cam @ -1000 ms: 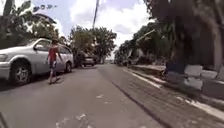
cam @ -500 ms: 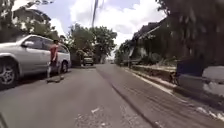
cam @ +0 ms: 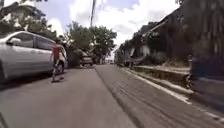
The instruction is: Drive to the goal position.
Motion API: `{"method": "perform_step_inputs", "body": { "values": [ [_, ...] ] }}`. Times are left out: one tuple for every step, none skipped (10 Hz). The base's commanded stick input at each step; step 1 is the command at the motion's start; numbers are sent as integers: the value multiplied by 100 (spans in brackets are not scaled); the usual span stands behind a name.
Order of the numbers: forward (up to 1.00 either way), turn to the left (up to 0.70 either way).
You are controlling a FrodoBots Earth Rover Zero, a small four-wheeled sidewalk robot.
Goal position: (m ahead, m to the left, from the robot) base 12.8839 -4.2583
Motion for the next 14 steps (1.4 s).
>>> {"method": "perform_step_inputs", "body": {
  "values": [
    [100, 0],
    [100, 0],
    [100, 0],
    [100, 0],
    [100, -3],
    [100, -27],
    [100, -26],
    [100, -6],
    [100, 0],
    [100, 0],
    [100, 0],
    [100, 0],
    [100, 0],
    [100, 0]
  ]
}}
